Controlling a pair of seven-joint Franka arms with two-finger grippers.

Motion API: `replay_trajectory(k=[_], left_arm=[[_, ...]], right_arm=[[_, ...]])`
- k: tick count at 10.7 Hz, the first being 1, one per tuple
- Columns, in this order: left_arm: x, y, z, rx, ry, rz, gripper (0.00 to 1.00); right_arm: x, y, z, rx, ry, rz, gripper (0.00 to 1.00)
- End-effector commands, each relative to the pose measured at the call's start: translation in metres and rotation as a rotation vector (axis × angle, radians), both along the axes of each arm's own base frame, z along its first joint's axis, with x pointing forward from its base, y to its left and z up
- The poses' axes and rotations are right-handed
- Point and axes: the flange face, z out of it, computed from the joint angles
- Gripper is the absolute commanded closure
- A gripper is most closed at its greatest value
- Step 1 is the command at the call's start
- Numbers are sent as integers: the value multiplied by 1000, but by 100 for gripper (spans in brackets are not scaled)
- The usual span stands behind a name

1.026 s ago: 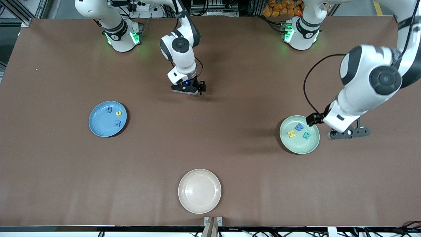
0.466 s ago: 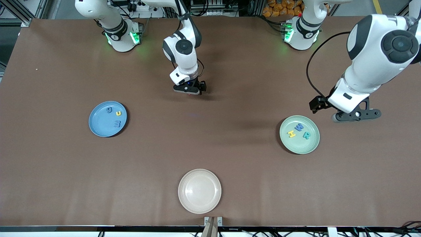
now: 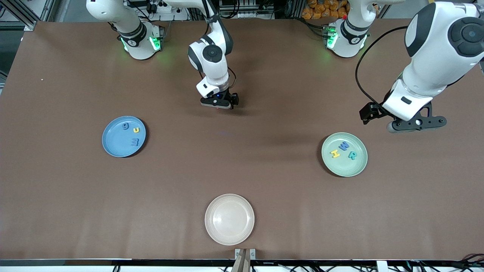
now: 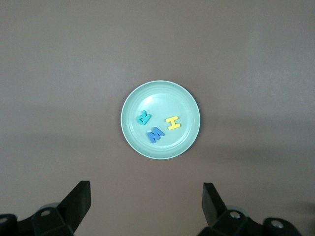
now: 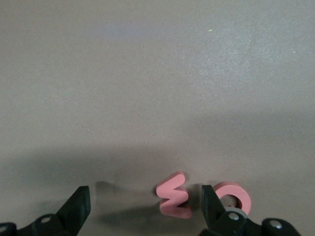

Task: Sort upper and lower case letters into plates
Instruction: 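Grasp the pink w with the right gripper while the left gripper withdraws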

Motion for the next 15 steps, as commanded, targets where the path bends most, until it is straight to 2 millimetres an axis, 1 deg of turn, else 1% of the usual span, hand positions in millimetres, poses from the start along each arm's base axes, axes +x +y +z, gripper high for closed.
replay_trajectory(k=[1, 2, 3, 4, 5, 6, 7, 8, 9, 10, 11, 12, 13, 14, 15], left_arm=[[-13, -3, 13, 25, -5, -27, 0], [-15, -3, 13, 27, 1, -28, 0], [-18, -4, 19, 25, -5, -28, 0], [-21, -4, 24, 24, -11, -30, 0], [-23, -3, 30, 23, -20, -28, 0], [-25, -1, 33, 26, -13, -25, 0], [-30, 0, 41, 25, -19, -24, 0], [-34, 5, 45, 24, -8, -13, 0], [-37, 8, 54, 21, -12, -5, 0], [-40, 13, 64, 25, 0, 6, 0], [-43, 15, 76, 27, 7, 11, 0], [-44, 24, 87, 27, 11, 29, 0], [-46, 39, 96, -3, 21, 65, 0], [-46, 53, 101, -41, 44, 103, 0], [-47, 58, 103, -48, 47, 119, 0]], right_arm=[[0, 5, -3, -1, 11, -16, 0], [-2, 4, -7, -10, 11, -14, 0], [-2, 4, -8, -13, 12, -13, 0], [-3, 4, -9, -13, 12, -13, 6], [-2, 4, -9, -11, 8, -15, 10], [-1, 3, -10, -11, 7, -19, 10], [0, 2, -10, -11, 7, -21, 10], [0, 2, -10, -11, 7, -20, 10], [0, 2, -10, -13, 10, -19, 10], [0, 2, -9, -11, 10, -16, 14], [0, 2, -10, -13, 11, -10, 21], [-1, 2, -10, -16, 13, -5, 27], [0, 2, -9, -14, 13, -3, 33], [0, 1, -10, -16, 14, 3, 39], [1, 1, -9, -14, 14, 1, 39]])
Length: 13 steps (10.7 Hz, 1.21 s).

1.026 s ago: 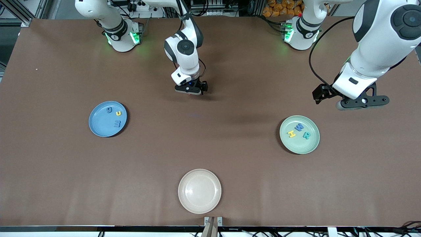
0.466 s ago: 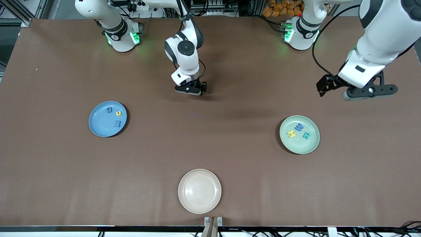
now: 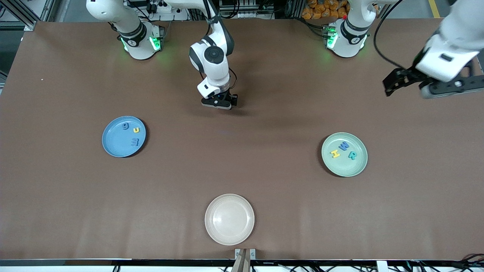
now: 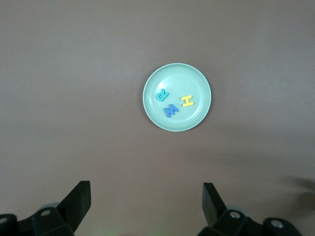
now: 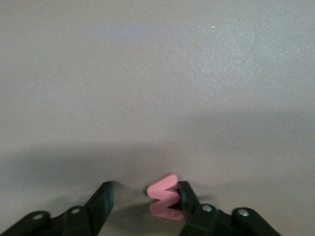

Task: Sort upper and lower case letters into plates
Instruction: 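Grasp the pink w with the right gripper while the left gripper withdraws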

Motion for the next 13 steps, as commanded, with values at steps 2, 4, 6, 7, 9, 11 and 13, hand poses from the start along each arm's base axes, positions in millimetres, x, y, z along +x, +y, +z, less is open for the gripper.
replay_trajectory(k=[2, 4, 6, 7, 9, 11, 13], left_arm=[[-6, 6, 23, -20, 9, 12, 0], [-6, 10, 28, -20, 6, 18, 0], [-6, 10, 27, -19, 14, 18, 0], [-6, 11, 27, -19, 14, 8, 0], [-6, 15, 29, -17, 12, -15, 0], [-7, 26, 29, -19, 17, 3, 0], [-7, 26, 33, -18, 19, -15, 0]], right_arm=[[-1, -2, -6, -12, 18, 12, 39], [-3, -4, -7, -32, 49, 58, 41], [-5, -5, -9, -39, 54, 110, 41], [-5, -5, -9, -40, 54, 121, 41], [-6, -6, -9, -46, 62, 168, 42], [-7, -7, -9, -56, 81, 203, 45], [-6, -8, -7, -57, 90, 217, 48]])
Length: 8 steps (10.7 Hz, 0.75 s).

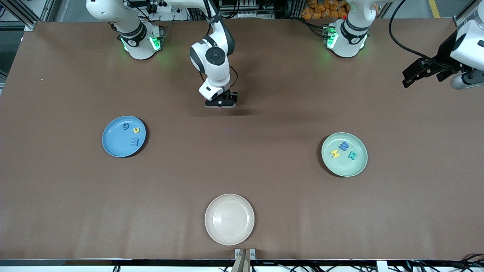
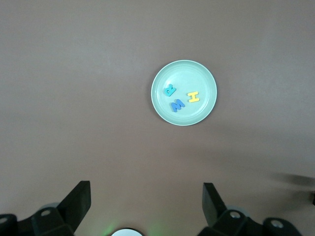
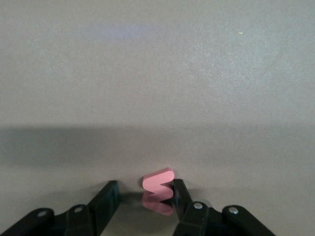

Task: Sort upper and lower case letters into plates
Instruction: 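Grasp the pink w with the right gripper while the left gripper withdraws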

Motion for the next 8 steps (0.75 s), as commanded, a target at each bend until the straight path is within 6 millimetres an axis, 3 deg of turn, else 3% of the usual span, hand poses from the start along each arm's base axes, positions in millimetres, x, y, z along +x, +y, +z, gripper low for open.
replay_trajectory(k=[1, 6, 8], left_arm=[[-3, 3, 9, -9, 6, -33, 0], [-3, 4, 8, -6, 8, -30, 0], [-3, 6, 4, -6, 19, -26, 0]], right_arm=[[-6, -8, -7, -22, 44, 23, 52], [-5, -9, -8, -24, 44, 20, 75], [-4, -9, -6, -20, 43, 12, 91]])
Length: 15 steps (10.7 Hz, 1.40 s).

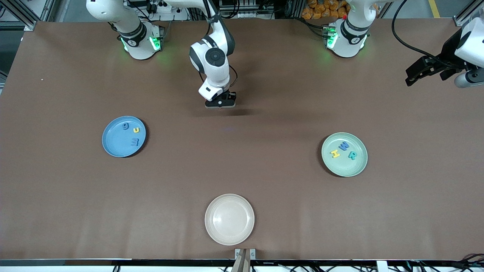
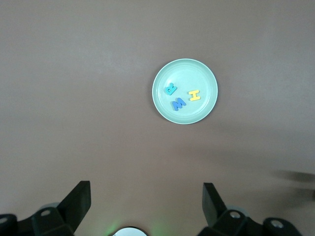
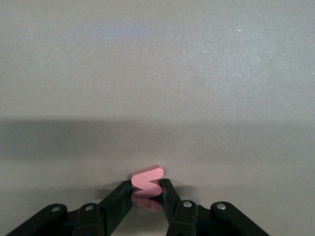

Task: Sort upper and lower case letters into plates
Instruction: 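Lift the pink w and carry it to the blue plate with the right gripper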

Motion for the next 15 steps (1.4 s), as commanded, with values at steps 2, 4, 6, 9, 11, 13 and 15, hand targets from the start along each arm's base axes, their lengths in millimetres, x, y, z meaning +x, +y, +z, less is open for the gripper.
replay_trajectory(k=[2, 4, 6, 9, 11, 13, 15], left_arm=[[0, 8, 1, -8, 14, -9, 0], [0, 4, 1, -7, 13, -6, 0], [0, -2, 1, -6, 13, -9, 0], [0, -3, 1, -8, 14, -12, 0], [0, -2, 1, -8, 12, -11, 0], [1, -3, -2, -8, 18, -11, 0], [0, -6, -1, -8, 16, -17, 0]], right_arm=[[-2, -7, -7, -7, 21, -15, 93], [8, -13, -4, -1, 21, -37, 94], [18, -11, 3, -14, 69, -53, 100], [37, -9, 16, -28, 135, -79, 100], [42, -14, 16, -28, 136, -90, 100], [63, -28, 22, -32, 163, -128, 100], [96, -60, 39, -77, 232, -178, 100]])
